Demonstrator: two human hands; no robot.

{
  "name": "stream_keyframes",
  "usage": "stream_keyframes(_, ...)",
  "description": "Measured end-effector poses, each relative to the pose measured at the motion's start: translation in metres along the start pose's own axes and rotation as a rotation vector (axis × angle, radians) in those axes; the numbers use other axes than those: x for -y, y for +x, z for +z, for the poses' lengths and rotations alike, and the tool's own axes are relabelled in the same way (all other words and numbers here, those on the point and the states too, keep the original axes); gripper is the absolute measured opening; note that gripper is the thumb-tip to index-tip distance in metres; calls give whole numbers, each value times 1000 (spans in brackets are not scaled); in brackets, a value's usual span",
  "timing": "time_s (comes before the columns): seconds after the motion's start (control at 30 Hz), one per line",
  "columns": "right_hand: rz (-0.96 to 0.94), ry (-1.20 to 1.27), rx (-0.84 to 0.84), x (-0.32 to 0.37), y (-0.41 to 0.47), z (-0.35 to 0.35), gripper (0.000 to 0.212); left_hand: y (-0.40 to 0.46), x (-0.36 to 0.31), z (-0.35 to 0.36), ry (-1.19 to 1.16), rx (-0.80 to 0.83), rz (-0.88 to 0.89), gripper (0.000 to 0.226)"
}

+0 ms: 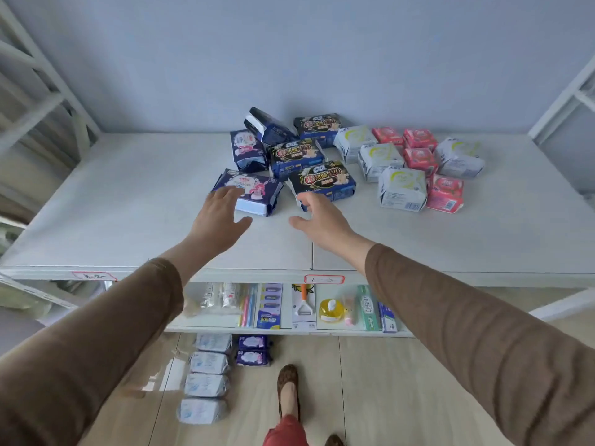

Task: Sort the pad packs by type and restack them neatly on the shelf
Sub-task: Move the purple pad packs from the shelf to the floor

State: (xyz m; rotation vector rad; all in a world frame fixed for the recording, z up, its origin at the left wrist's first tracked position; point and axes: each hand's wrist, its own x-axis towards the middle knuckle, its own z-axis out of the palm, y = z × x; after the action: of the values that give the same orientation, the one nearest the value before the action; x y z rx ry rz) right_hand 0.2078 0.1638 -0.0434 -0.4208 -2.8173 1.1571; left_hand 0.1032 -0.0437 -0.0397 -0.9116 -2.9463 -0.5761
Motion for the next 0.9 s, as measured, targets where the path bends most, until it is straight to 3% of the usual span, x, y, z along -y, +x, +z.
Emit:
stream_keyframes(0.37, 36, -129, -44, 32, 117, 46, 62, 137, 77, -3, -45, -11, -76, 58)
stream_keyframes(0.6, 100, -201, 139, 17, 150, 60, 75, 216, 95, 9, -28, 100, -97, 62)
stream_keyframes(0.7, 120, -87, 255, 11, 157, 58, 73, 243, 89, 18, 9, 128, -39, 66)
stream_keyframes(0.83, 153, 40, 265, 5, 153, 59, 69, 276, 85, 22, 0, 189, -26, 79)
stream_keyframes(0.9, 160, 60, 260, 2, 151, 61, 67, 288, 90, 22, -2, 276, -22, 101)
